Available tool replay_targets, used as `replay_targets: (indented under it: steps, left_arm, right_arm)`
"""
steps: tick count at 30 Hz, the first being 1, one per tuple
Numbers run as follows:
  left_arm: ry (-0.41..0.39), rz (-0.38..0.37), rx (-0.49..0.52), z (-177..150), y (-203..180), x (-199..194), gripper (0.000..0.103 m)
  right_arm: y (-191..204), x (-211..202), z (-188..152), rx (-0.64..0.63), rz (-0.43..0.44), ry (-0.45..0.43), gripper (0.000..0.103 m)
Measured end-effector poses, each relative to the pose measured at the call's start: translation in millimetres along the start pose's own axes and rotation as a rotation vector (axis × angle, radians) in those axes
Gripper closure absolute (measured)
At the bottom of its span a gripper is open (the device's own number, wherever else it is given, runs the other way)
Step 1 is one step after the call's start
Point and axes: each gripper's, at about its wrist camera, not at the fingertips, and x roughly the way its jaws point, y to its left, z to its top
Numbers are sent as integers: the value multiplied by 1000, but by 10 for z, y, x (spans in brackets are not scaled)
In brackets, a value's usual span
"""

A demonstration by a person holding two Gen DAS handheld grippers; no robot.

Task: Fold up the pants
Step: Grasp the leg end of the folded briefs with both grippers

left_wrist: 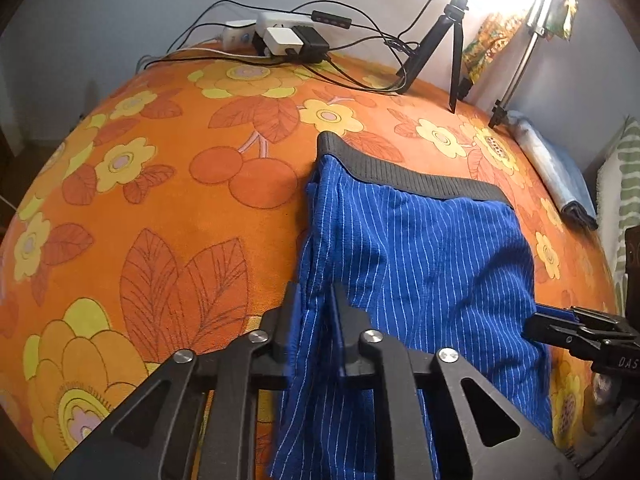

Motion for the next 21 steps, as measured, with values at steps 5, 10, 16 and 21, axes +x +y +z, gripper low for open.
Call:
replay_targets:
  steps: [5, 10, 16, 21]
  left_arm:
    - [5, -32, -25, -6, -15, 4, 99]
    - [-7, -61, -30, 3, -64, -44, 99]
    - [-39, -74, -49, 37, -28, -150, 100]
    - [-14, -54, -44, 3, 10, -84, 100]
  right_arm:
    - [51, 60, -34, -35, 6, 12, 78]
    - [1, 53, -35, -12, 42, 16, 90]
    - [-38, -73, -15, -5, 85, -16, 93]
    - [22, -48, -21, -42, 52, -13, 93]
